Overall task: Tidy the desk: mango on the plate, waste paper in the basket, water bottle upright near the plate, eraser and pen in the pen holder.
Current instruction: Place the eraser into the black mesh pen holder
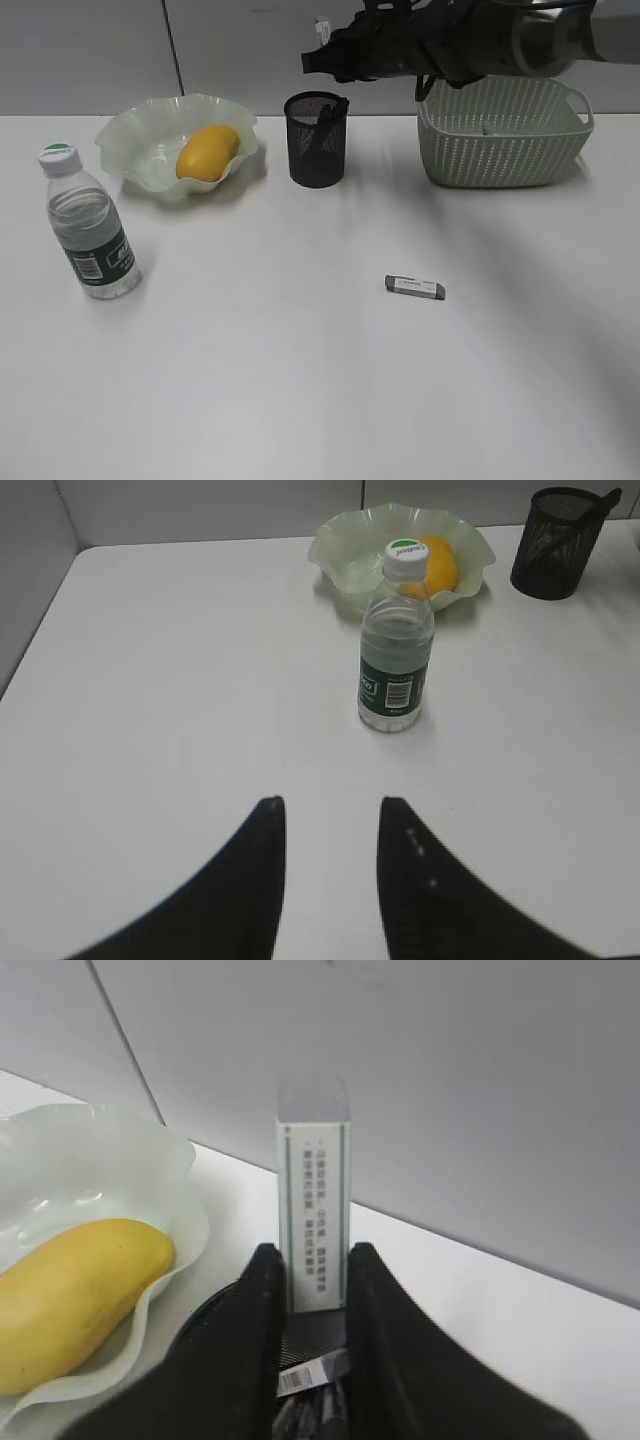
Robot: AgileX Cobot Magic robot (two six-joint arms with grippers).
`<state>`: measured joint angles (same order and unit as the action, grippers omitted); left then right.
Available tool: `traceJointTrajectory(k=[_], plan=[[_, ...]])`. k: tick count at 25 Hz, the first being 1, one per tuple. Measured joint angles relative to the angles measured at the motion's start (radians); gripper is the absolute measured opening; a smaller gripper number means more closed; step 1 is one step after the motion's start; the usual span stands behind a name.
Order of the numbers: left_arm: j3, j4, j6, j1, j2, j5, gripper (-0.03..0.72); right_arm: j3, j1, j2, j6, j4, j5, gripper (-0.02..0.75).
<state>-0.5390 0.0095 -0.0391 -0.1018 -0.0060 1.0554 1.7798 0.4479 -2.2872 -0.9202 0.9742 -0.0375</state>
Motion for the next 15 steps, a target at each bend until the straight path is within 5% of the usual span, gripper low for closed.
traceJointTrajectory(k=[5, 10, 15], plan=[[0.0, 0.0, 0.0, 0.0, 0.0, 0.0, 0.237, 0.044, 0.0, -0.04, 0.002, 0.005, -0.075, 0.186], [0.0, 0.0, 0.0, 0.0, 0.0, 0.0, 0.237, 0.047, 0.0, -0.047, 0.002, 0.005, -0.085, 0.428], [0.0, 0.0, 0.0, 0.0, 0.0, 0.0, 0.237, 0.048, 0.0, -0.04, 0.002, 0.003, -0.096, 0.51]])
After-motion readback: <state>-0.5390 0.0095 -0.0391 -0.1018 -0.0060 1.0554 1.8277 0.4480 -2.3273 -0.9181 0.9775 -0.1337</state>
